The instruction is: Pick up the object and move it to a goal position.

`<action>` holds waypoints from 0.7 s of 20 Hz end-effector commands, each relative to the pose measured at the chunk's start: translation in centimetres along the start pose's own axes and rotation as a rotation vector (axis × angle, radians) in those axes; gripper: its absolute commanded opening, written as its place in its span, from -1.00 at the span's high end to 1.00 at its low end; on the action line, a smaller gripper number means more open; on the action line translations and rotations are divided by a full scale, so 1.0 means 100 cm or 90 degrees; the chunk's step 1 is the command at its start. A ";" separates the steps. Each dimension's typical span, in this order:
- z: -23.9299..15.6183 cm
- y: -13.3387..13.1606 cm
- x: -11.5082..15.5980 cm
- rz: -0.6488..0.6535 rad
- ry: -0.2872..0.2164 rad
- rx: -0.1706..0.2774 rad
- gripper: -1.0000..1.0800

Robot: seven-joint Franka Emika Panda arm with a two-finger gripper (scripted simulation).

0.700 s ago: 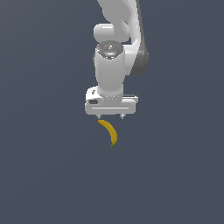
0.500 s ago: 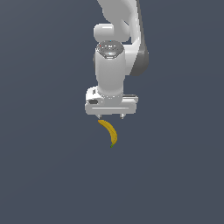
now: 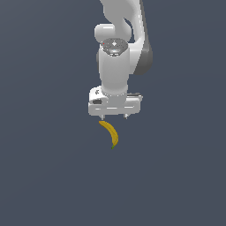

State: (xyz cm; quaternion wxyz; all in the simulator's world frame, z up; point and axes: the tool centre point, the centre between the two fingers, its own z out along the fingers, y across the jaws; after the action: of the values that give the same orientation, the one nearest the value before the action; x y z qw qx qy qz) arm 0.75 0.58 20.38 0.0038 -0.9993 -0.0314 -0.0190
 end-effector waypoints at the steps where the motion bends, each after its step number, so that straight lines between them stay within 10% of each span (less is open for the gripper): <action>1: 0.001 0.001 0.000 -0.001 0.000 0.000 -0.92; 14: 0.052 0.011 -0.011 -0.091 -0.010 -0.003 -0.92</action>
State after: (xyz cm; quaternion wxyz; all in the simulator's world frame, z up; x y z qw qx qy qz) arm 0.10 -0.32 16.07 0.0000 -0.9959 -0.0897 -0.0133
